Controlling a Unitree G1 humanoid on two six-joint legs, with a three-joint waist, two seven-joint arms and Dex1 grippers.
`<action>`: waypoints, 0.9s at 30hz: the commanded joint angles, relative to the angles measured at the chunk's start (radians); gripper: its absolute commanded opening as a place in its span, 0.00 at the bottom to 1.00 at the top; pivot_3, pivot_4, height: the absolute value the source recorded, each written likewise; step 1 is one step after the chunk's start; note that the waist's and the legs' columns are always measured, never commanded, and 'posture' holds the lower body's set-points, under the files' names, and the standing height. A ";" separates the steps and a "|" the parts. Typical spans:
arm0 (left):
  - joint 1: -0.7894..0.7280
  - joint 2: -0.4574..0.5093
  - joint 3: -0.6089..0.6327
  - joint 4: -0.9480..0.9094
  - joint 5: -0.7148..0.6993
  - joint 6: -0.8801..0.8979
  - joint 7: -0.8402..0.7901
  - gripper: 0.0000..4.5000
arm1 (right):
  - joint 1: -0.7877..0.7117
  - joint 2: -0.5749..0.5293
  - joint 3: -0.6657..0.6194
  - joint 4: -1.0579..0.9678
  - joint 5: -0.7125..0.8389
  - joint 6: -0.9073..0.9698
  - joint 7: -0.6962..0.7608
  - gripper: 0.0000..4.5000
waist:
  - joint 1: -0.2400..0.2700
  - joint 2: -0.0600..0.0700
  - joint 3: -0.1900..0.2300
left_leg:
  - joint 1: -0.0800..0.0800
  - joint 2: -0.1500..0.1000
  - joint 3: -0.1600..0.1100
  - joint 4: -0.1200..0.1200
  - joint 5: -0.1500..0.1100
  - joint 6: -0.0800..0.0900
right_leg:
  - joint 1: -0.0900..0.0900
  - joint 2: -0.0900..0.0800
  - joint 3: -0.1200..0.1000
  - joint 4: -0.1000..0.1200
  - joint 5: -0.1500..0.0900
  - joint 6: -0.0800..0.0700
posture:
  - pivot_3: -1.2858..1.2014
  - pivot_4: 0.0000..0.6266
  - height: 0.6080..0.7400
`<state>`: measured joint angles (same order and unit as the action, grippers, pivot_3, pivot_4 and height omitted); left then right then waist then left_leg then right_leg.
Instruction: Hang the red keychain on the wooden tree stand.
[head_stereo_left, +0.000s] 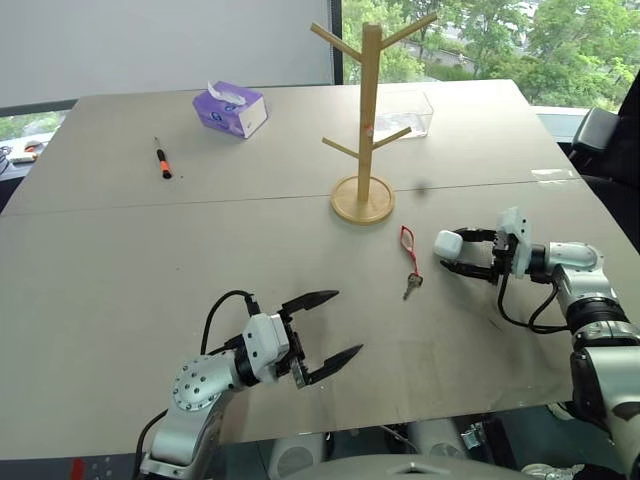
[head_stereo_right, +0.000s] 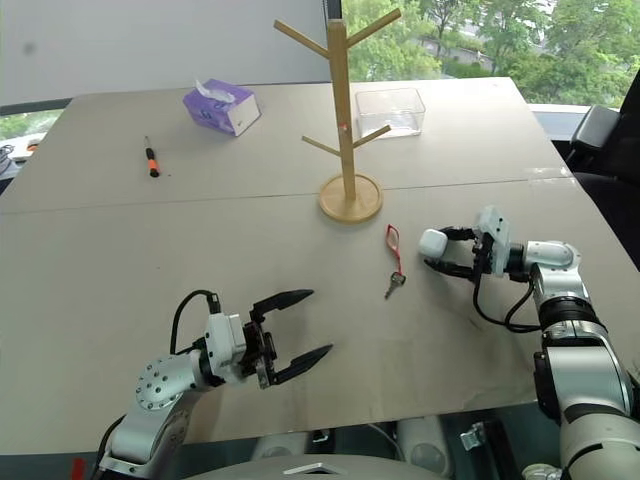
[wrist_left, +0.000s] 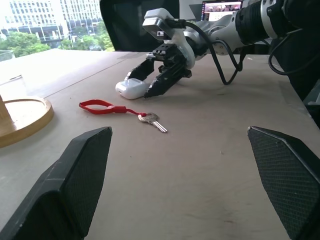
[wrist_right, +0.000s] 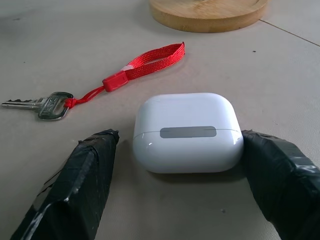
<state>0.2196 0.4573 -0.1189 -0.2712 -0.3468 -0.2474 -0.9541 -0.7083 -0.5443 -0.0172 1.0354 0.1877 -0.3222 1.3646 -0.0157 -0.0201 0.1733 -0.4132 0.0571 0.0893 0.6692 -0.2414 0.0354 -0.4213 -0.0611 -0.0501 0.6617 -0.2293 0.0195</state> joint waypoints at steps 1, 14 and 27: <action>0.006 0.006 -0.006 -0.055 0.000 0.000 0.014 1.00 | -0.002 0.020 0.001 0.022 -0.032 -0.041 -0.052 0.91 | -0.001 0.000 0.000 | 0.001 0.000 0.000 0.000 0.000 0.000 | 0.000 0.000 0.000 0.000 0.000 0.000 | 0.52 0.24 1.00; -0.004 0.008 -0.015 -0.032 0.006 -0.011 0.019 1.00 | -0.021 0.021 -0.058 0.038 -0.002 -0.050 -0.137 0.59 | 0.001 0.000 0.000 | 0.008 0.001 0.002 0.000 0.000 0.000 | 0.007 -0.001 0.002 0.000 -0.002 -0.003 | 0.52 0.24 1.00; -0.015 -0.035 0.014 -0.020 -0.001 0.013 0.105 1.00 | -0.343 -0.075 -0.309 0.282 0.046 0.266 -0.891 0.59 | 0.005 0.003 0.002 | -0.001 0.000 0.005 -0.001 -0.001 0.002 | -0.001 -0.003 0.007 0.000 -0.001 -0.002 | 0.52 0.24 1.00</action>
<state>0.2059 0.4287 -0.1231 -0.2859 -0.3378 -0.2313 -0.8666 -1.0354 -0.5919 -0.2903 1.3081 0.2181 -0.0820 0.5641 -0.0109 -0.0171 0.1749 -0.4140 0.0572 0.0947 0.6686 -0.2427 0.0374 -0.4228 -0.0638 -0.0429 0.6612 -0.2297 0.0180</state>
